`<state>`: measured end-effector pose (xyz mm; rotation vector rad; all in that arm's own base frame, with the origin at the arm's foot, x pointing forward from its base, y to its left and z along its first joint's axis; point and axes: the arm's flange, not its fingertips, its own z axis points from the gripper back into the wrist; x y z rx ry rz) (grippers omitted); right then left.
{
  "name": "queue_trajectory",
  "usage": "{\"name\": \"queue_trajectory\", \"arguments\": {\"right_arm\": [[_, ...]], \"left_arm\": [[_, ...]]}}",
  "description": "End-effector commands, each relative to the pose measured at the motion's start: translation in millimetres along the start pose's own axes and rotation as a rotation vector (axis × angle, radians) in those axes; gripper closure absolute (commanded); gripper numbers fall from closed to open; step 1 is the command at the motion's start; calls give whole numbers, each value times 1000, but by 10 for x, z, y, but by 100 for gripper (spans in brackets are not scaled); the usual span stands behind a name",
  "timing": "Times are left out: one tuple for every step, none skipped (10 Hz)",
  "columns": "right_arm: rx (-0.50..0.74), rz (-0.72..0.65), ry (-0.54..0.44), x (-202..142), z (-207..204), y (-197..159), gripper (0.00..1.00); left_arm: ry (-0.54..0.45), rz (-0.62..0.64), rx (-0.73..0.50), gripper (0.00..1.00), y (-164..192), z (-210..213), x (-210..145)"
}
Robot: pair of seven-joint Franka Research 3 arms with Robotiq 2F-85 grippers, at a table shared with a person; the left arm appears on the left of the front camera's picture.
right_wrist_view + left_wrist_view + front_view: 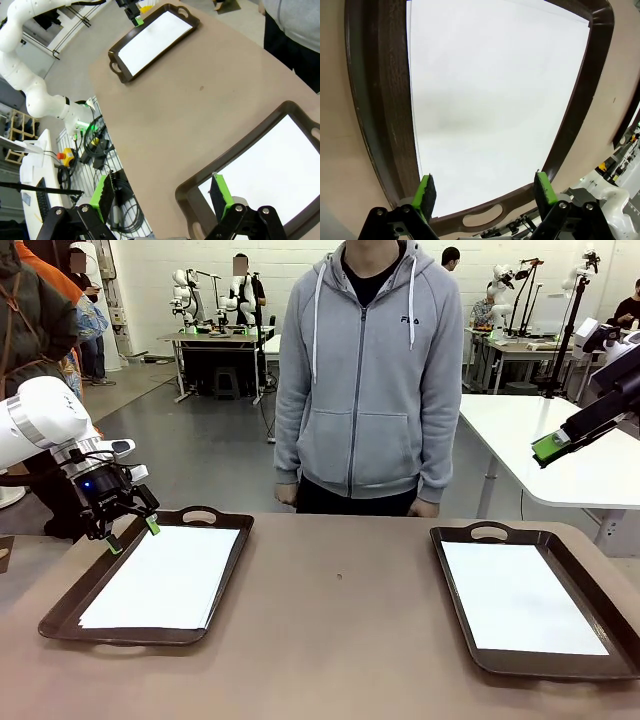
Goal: Sort the A4 documents.
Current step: Place the A4 Paper in the designated Handle tray.
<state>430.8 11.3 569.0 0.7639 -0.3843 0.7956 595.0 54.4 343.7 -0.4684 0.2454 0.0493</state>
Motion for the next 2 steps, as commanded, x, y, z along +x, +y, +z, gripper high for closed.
{"name": "queue_trajectory", "arguments": {"right_arm": [[8, 3, -12, -8, -18, -2, 0], [8, 3, -12, -8, -18, -2, 0]], "left_arm": [[-8, 0, 12, 0, 6, 0, 7], [-8, 0, 12, 0, 6, 0, 7]]}}
